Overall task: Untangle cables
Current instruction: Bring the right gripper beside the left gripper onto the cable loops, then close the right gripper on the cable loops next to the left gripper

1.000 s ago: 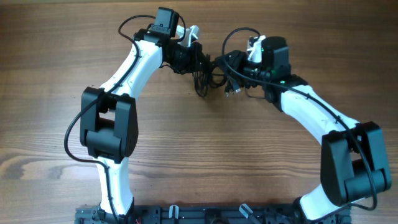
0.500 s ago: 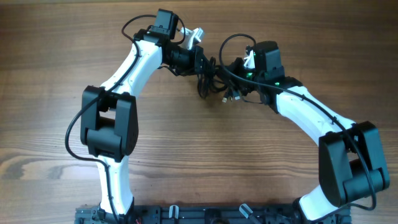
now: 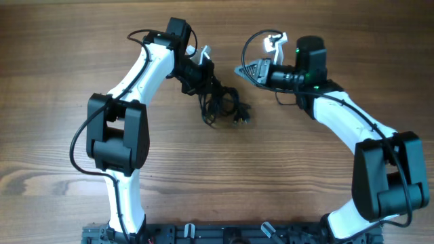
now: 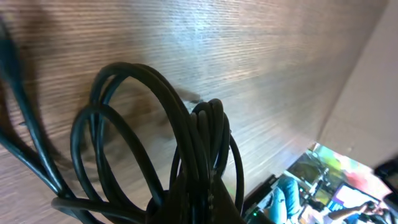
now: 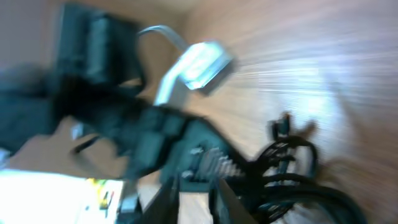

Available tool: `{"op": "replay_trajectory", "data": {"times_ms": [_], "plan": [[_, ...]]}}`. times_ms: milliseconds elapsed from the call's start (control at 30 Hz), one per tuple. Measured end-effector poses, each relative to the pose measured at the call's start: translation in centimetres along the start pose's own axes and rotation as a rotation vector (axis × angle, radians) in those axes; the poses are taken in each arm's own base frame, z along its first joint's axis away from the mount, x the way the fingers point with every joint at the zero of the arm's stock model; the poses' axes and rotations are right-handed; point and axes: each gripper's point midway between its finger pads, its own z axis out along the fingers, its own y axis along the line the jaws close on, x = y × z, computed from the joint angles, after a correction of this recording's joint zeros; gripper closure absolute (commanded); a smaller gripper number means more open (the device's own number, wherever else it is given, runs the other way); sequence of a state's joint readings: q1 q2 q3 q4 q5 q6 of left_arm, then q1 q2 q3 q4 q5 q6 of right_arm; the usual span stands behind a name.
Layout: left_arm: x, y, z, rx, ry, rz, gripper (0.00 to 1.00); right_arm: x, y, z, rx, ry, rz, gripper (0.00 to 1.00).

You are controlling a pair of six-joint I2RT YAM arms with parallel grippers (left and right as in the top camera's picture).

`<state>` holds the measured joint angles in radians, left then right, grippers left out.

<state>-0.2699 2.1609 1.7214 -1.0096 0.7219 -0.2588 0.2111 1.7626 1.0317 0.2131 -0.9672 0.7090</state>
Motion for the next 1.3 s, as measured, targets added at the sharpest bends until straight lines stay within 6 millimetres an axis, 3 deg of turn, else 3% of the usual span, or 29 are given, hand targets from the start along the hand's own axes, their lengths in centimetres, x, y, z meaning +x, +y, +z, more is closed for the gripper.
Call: {"op": "replay_trajectory", "data": {"times_ms": [100,300,367,767,1067,1167,1300], "plan": [[-0.2,0.0,0.1,-0.005,-0.01,0.001,0.96,1.6,0.9,0.3,-0.046,0.071,0.034,0.73],[-0.5,0.3,0.3,-0.041,-0.028,-0.011,0.96,7.5,-0.7,2.1,0.088,0.233,0.296,0.73],[-0.7,0.6,0.3,-0.066,-0.04,-0.017,0.96,8.6,-1.2,2.5,0.142,0.245,0.324,0.72],[-2.1,2.3,-0.7,-0.208,-0.124,-0.024,0.91,9.2,-3.5,2.3,0.275,0.218,0.346,0.69],[-2.6,2.7,-0.9,-0.239,-0.15,-0.019,0.9,7.9,-4.5,2.3,0.325,0.154,0.303,0.67],[-2.8,2.8,-0.9,-0.245,-0.157,-0.015,0.91,7.8,-4.6,2.3,0.333,0.148,0.3,0.6],[-2.9,2.8,-0.9,-0.246,-0.163,-0.017,0.93,7.7,-4.6,2.3,0.331,0.141,0.3,0.59]]}}
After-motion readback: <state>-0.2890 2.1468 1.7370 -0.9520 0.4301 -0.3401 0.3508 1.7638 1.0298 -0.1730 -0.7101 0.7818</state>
